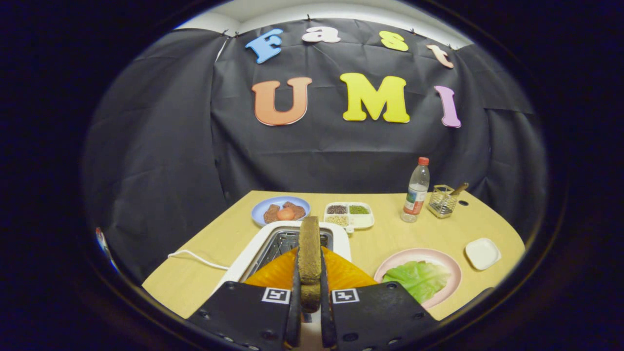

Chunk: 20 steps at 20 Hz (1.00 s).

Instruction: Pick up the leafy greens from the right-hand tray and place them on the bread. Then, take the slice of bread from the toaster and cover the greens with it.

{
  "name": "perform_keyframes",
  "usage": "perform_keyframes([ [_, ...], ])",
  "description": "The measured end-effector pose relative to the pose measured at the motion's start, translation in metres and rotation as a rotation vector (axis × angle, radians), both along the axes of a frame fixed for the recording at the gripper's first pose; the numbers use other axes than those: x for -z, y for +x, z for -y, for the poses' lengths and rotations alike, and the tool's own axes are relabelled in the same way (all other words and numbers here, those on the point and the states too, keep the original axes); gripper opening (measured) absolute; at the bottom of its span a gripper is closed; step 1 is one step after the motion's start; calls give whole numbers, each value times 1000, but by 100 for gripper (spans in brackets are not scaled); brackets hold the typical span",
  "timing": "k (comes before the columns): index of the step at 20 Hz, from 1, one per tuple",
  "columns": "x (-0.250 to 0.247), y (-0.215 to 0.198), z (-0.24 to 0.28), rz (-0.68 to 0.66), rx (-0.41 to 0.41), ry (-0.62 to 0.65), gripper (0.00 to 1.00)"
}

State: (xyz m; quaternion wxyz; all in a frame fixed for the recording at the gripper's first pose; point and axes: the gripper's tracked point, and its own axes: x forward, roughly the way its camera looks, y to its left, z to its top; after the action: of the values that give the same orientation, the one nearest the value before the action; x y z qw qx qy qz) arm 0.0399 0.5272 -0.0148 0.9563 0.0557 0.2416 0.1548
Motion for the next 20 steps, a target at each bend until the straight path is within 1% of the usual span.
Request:
perform_keyframes([
  [1, -2, 2, -2, 0, -4, 13, 9],
  [3, -18, 0, 1, 17, -16, 57, 9],
  [5, -46, -2, 9, 49, -20, 118, 9],
  [9, -98, 0, 42, 161, 13, 200, 9],
  [12, -109, 2, 75, 193, 42, 225, 9],
  [14, -99, 12, 102, 203, 82, 201, 9],
  [16, -72, 19, 123, 165, 104, 178, 9],
  [20, -15, 40, 156, 86, 141, 174, 9],
])
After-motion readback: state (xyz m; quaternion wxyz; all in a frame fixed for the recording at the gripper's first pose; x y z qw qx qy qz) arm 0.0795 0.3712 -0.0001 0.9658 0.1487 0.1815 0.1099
